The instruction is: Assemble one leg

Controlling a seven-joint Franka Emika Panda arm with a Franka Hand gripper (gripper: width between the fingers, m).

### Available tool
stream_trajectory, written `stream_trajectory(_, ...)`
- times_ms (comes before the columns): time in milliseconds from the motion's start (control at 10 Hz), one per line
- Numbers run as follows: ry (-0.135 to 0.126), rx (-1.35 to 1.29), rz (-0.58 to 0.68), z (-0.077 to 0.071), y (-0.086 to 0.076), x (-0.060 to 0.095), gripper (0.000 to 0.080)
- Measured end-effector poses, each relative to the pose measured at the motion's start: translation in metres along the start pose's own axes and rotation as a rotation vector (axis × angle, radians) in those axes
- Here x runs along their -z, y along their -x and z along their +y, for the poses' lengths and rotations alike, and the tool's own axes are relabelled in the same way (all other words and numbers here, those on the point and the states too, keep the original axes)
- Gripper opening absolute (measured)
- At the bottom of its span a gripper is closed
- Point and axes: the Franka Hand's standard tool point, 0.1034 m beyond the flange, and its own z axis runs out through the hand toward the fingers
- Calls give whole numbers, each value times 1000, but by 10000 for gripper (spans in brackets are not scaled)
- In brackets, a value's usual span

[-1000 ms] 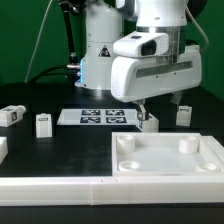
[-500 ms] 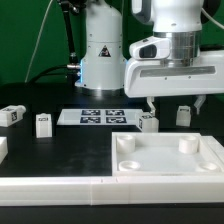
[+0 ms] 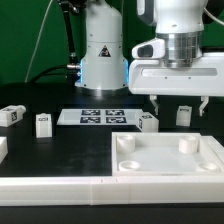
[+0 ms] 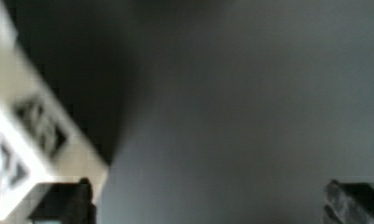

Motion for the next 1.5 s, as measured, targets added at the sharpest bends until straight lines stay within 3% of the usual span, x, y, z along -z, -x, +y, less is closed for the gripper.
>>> stream_trajectory(400,-5,39,-1,-2,12,6,649)
stream_trajectory(500,9,66,-32,1,13,5,649)
stream_trajectory(900,65,76,-345,14,10,6,649)
stream_trajectory(1200,96,63,-598,9,33,1,649)
stream_trajectory(1500,100,43,-820,8,43,0,649)
